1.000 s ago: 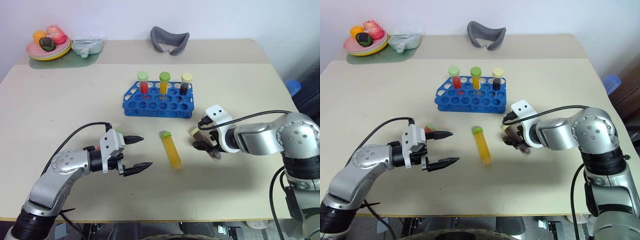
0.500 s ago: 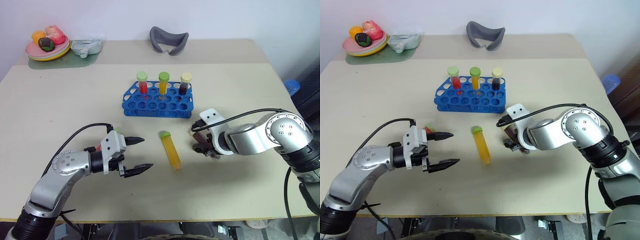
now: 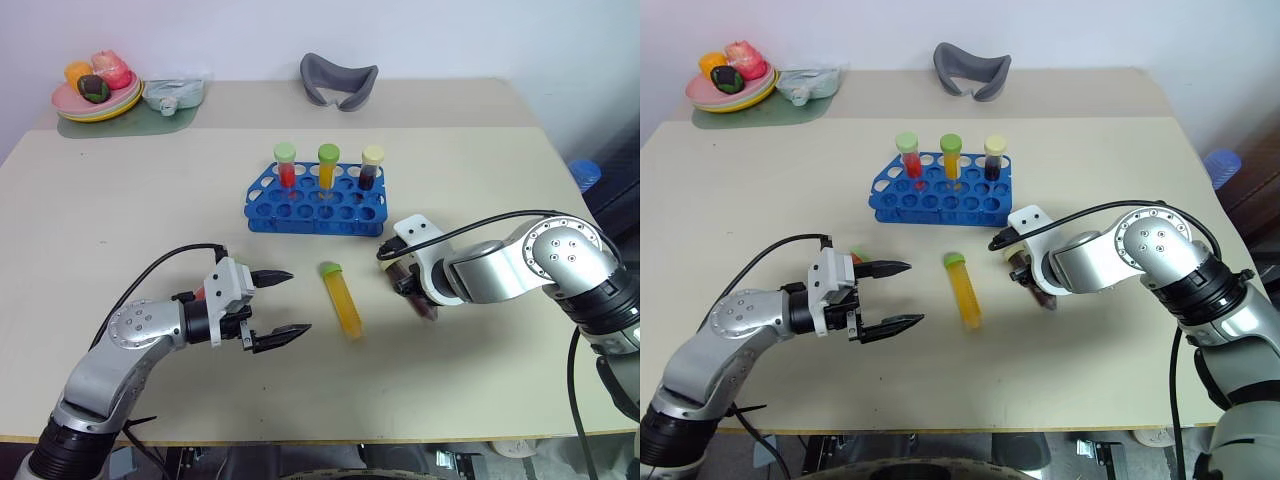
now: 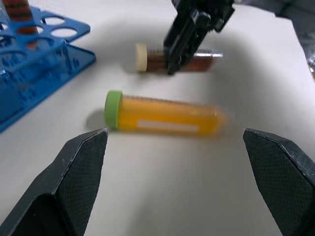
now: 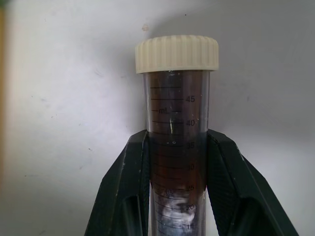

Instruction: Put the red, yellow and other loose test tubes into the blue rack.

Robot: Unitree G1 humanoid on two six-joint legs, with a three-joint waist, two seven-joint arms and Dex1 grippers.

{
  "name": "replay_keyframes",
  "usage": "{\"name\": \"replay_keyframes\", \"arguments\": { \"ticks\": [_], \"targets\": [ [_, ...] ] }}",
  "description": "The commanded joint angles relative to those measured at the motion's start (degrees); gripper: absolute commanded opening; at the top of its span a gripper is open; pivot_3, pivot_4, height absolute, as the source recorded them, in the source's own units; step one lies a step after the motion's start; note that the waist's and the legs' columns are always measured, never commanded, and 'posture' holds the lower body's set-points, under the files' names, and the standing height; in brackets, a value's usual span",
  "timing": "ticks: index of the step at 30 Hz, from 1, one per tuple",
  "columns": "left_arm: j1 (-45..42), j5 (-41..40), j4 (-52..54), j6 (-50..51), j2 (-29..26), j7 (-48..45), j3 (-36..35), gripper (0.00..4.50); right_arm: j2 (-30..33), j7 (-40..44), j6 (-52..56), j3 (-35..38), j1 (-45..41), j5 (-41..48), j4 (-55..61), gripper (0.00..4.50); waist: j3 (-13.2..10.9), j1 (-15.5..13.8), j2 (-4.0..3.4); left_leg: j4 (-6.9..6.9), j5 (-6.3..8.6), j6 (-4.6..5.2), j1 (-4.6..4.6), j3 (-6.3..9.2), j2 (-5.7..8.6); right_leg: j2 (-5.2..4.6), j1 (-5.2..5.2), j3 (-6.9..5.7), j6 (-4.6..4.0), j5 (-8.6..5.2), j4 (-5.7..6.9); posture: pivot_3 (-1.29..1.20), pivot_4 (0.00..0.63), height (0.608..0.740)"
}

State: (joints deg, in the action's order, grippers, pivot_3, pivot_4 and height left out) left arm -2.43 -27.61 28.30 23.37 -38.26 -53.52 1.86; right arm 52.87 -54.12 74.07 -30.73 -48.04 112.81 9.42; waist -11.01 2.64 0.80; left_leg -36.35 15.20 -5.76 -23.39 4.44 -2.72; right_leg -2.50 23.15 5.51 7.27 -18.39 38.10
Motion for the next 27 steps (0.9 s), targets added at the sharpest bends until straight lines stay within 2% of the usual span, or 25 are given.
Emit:
{"name": "replay_keyframes", "arguments": {
  "ticks": [1, 3, 4, 7, 9, 12, 17, 21, 27],
  "targets": [
    [0.64, -0.43, 1.63, -0.69, -0.37, 0.44, -1.33, 4.50, 0.23, 1.68, -0.31, 1.24, -2.06, -1.84, 2.22, 1.22, 0.00, 0.02, 0.00, 0.00, 0.00, 0.00, 0.00, 0.00, 0.00, 0.00, 0.00, 0.00, 0.00, 0.00, 0.00, 0.00, 0.150, 0.740],
    [1.30, -0.18, 1.25, -0.86, -0.51, 1.11, -2.45, 4.50, -0.05, 5.38, -0.26, 3.87, -2.93, -5.68, 4.80, 1.22, -0.01, 0.01, -0.01, 0.00, 0.00, 0.00, 0.00, 0.00, 0.00, 0.00, 0.02, 0.00, 0.00, 0.00, 0.01, 0.00, 0.150, 0.740],
    [1.79, -0.31, 0.70, -0.86, -0.52, 1.75, -3.80, 4.50, -0.11, 10.16, -1.23, 6.13, -2.91, -10.87, 8.06, 1.22, -0.01, 0.01, -0.02, 0.01, 0.00, 0.00, -0.01, 0.00, 0.00, 0.00, 0.04, 0.00, 0.00, 0.00, 0.01, 0.00, 0.150, 0.740],
    [4.72, -0.07, -1.04, -1.70, -0.79, 3.18, -7.98, 4.50, 0.29, 29.35, -16.86, 14.83, 3.16, -32.40, 19.96, 1.22, -0.01, -0.15, -0.04, 0.05, 0.00, 0.00, -0.06, 0.01, -0.01, 0.02, 0.16, 0.00, 0.00, 0.00, 0.01, 0.00, 0.150, 0.740],
    [5.63, 0.34, -1.67, -2.21, -0.61, 3.57, -8.71, 4.50, -0.66, 36.33, -23.44, 17.31, 7.53, -41.24, 22.10, 1.22, 0.02, -0.30, -0.01, 0.12, 0.00, 0.00, -0.06, 0.04, -0.01, 0.01, 0.14, -0.04, 0.01, -0.01, -0.02, 0.00, 0.150, 0.740],
    [5.17, 0.51, -2.18, -2.68, 0.30, 3.90, -8.00, 4.50, -6.90, 43.14, -35.32, 18.17, 13.17, -55.03, 20.33, 1.22, 0.07, -0.37, 0.08, 0.02, 0.00, 0.00, -0.05, 0.04, 0.01, -0.04, 0.01, -0.07, 0.01, 0.00, -0.07, 0.00, 0.150, 0.740],
    [2.57, 1.14, -3.13, -3.01, 2.23, 5.18, -6.69, 4.50, -18.96, 49.01, -49.01, 15.06, 17.93, -74.55, 13.18, 1.22, 0.05, 0.08, 0.04, -0.09, 0.00, -0.01, -0.02, 0.02, 0.00, 0.00, 0.01, -0.04, 0.00, 0.01, 0.07, 0.00, 0.150, 0.740],
    [1.34, 1.08, -3.14, -2.63, 3.03, 5.66, -6.25, 4.50, -27.32, 51.07, -59.64, 14.93, 19.98, -86.71, 5.80, 1.22, 0.05, 0.10, 0.03, -0.06, -0.01, -0.01, 0.01, 0.02, 0.01, 0.01, 0.03, -0.03, 0.00, 0.01, 0.11, 0.00, 0.150, 0.740],
    [0.93, 0.57, -2.28, -2.01, 3.25, 6.10, -5.94, 4.50, -34.68, 55.10, -66.80, 17.13, 20.71, -94.64, -2.47, 1.22, 0.04, 0.03, 0.02, -0.07, -0.01, -0.02, 0.01, 0.01, 0.01, 0.00, 0.03, -0.03, 0.00, 0.01, 0.13, 0.00, 0.150, 0.740]
  ]
}}
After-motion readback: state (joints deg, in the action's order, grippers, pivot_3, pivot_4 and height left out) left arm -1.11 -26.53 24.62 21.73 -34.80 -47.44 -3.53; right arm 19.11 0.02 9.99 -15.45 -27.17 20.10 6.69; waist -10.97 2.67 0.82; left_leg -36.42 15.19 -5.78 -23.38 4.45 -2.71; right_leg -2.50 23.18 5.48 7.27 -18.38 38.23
